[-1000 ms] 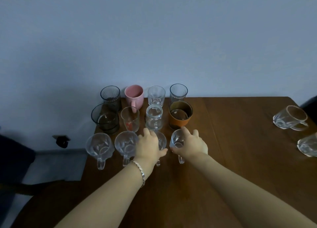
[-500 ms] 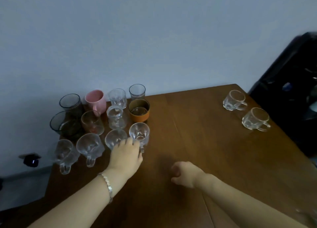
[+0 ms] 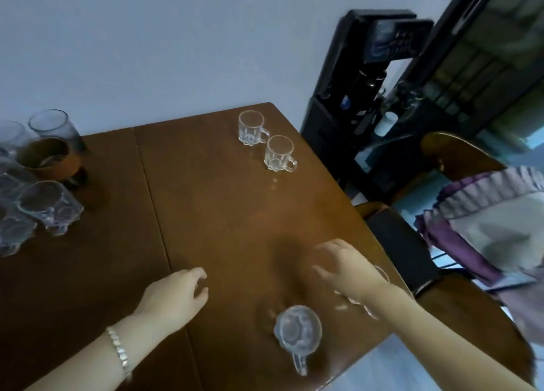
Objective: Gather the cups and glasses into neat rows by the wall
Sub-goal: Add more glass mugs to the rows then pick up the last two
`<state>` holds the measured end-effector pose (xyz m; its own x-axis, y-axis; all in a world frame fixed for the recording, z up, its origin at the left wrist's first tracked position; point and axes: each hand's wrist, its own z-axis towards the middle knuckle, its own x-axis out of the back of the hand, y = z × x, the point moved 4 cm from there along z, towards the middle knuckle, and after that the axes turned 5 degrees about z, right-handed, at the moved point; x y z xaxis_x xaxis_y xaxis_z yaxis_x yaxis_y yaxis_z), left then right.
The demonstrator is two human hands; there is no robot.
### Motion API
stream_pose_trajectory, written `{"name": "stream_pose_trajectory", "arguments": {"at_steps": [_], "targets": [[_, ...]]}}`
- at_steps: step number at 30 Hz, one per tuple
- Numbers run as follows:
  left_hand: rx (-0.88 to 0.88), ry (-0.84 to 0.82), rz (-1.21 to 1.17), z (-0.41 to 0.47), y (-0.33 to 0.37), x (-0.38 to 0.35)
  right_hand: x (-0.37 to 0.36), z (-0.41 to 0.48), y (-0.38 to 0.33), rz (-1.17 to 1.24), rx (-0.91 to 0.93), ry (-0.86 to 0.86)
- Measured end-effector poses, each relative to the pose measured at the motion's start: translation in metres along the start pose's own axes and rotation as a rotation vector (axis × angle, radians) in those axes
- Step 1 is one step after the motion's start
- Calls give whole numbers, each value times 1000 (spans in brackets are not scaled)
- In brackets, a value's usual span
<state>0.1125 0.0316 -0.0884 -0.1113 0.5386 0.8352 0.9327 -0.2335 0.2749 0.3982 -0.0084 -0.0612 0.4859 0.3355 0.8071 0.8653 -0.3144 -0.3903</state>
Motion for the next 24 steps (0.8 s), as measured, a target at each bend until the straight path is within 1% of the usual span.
{"name": "stream_pose_trajectory", "arguments": {"at_steps": [1,2,4,6,8,10,13,15,17,20,24], "targets": [[0,-1,-13,0,18,-7,6,-3,26,-24,-44,12],[2,-3,-24,-1,34,-14,9,-6,51,-57,-88,-10],[10,-7,-33,0,62,-26,4,-12,89,-123,-156,-114],[39,-15,-37,0,82,-35,-5,-17,111,-157,-160,-172],[54,-27,-41,-1,98,-41,-13,-17,121,-124,-133,-137],[61,-36,-61,-5,112,-46,-15,-14,127,-22,-152,-64],[30,-70,-93,-11,133,-55,-16,-8,130,270,-250,-3],[-3,-138,-54,-14,149,-68,-19,-5,125,371,-258,-13],[-3,-189,26,-15,160,-83,-18,-4,111,358,-201,-14],[38,-185,82,-15,163,-94,-15,-5,87,288,-107,1],[100,-107,-27,-20,141,-91,-14,-7,52,194,7,-28]]}}
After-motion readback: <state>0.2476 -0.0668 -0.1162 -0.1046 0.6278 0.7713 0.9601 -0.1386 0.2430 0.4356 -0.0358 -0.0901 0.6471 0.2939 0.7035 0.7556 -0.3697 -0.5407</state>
